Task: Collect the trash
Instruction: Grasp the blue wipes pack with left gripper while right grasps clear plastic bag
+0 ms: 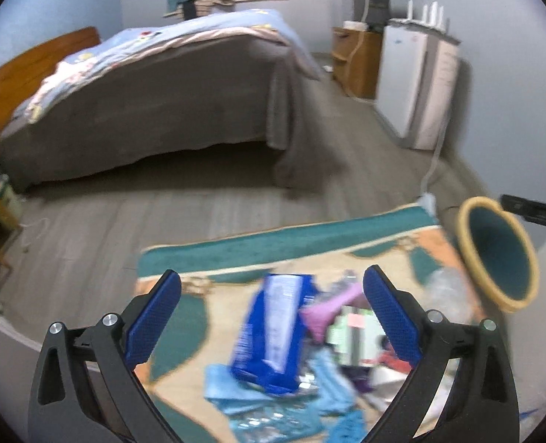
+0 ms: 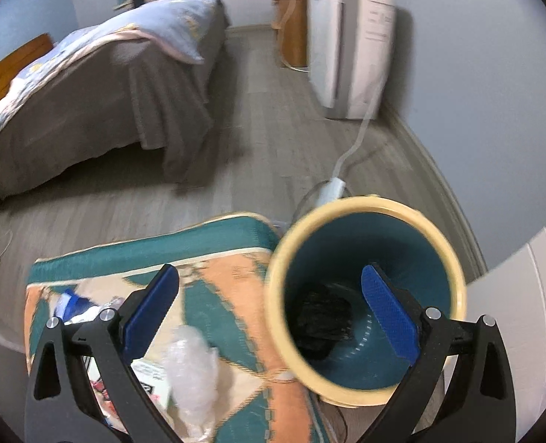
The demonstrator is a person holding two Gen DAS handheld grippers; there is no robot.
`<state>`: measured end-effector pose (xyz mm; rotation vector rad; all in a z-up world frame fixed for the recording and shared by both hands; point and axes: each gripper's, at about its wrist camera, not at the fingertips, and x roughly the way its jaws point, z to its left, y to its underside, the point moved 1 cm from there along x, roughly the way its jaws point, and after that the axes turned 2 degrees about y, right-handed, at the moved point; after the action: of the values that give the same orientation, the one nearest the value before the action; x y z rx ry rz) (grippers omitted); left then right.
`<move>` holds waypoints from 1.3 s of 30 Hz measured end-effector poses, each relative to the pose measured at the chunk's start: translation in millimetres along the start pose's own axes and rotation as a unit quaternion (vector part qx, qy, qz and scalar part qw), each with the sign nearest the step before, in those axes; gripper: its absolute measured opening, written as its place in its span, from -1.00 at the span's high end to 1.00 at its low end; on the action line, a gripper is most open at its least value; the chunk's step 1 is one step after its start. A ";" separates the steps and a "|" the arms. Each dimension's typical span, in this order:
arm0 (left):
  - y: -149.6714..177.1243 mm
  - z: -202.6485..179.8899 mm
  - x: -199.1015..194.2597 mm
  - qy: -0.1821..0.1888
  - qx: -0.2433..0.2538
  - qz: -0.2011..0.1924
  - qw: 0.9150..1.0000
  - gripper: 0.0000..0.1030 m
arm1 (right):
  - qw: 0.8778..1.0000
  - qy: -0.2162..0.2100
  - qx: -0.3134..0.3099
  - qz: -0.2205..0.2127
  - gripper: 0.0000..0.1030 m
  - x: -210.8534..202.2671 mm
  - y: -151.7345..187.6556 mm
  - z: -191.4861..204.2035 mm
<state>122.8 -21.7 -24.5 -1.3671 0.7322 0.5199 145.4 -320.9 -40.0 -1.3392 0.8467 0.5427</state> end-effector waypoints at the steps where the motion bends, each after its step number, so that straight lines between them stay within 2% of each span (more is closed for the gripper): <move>1: 0.0 4.8 2.4 -0.007 -0.001 -0.002 1.000 -0.90 | 1.000 0.000 -0.017 -0.006 -0.89 -0.8 1.8 9.5; 3: 0.1 12.0 7.0 -0.014 -0.006 -0.003 1.000 -0.90 | 0.999 0.009 -0.048 -0.006 -0.89 0.4 6.2 24.4; 5: 0.9 17.3 13.3 -0.010 -0.007 0.007 1.000 -0.90 | 0.998 0.016 -0.067 0.012 -0.89 6.1 11.1 35.3; 10: 9.7 23.6 29.2 -0.004 0.017 0.025 1.000 -0.90 | 0.997 -0.022 -0.042 0.064 -0.89 16.3 22.5 53.0; 15: 21.2 28.3 50.0 0.026 0.001 0.075 0.997 -0.90 | 0.995 -0.057 -0.013 0.084 -0.89 19.0 35.4 70.1; 17: 30.5 26.2 61.4 0.036 0.007 0.093 0.995 -0.90 | 0.995 -0.050 -0.012 0.085 -0.89 21.0 39.3 75.2; 22: 53.4 11.0 88.4 0.028 0.052 0.131 0.990 -0.90 | 0.994 -0.030 -0.030 0.098 -0.89 30.1 47.5 81.8; 25: 62.2 6.6 97.5 0.036 0.068 0.150 0.986 -0.90 | 0.993 -0.027 -0.031 0.113 -0.89 38.4 52.9 81.0; 28: 68.2 7.2 105.3 0.035 0.072 0.172 0.982 -0.90 | 0.991 -0.019 -0.037 0.126 -0.89 46.0 58.3 80.4; 31: 72.1 10.7 109.3 0.035 0.064 0.185 0.980 -0.89 | 0.987 -0.013 -0.032 0.158 -0.88 58.4 66.9 78.2; 32: 72.6 11.4 109.6 0.038 0.062 0.186 0.980 -0.87 | 0.985 -0.014 -0.029 0.170 -0.82 62.2 69.7 77.0; 34: 73.5 12.5 109.1 0.045 0.058 0.190 0.979 -0.83 | 0.982 -0.017 -0.029 0.187 -0.54 66.8 73.9 76.8; 35: 73.4 12.5 109.3 0.047 0.056 0.192 0.979 -0.72 | 0.980 -0.018 -0.034 0.194 -0.33 68.7 76.2 78.1; 36: 73.8 13.1 109.3 0.055 0.053 0.195 0.978 -0.39 | 0.979 -0.018 -0.040 0.198 -0.06 69.6 77.5 79.1; 37: 74.8 13.4 110.2 0.068 0.047 0.204 0.976 -0.27 | 0.979 -0.017 -0.047 0.200 0.08 69.8 78.1 79.8; 38: 74.5 13.5 111.0 0.071 0.046 0.206 0.975 -0.26 | 0.979 -0.016 -0.049 0.199 0.28 69.5 77.8 79.4; 39: 74.9 12.2 110.2 0.073 0.049 0.207 0.974 -0.23 | 0.979 -0.019 -0.051 0.198 0.37 68.4 77.2 79.5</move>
<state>146.1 -7.5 -155.5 -1.1709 1.1600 0.7041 144.5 -238.0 -140.4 -1.2522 1.0738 0.9304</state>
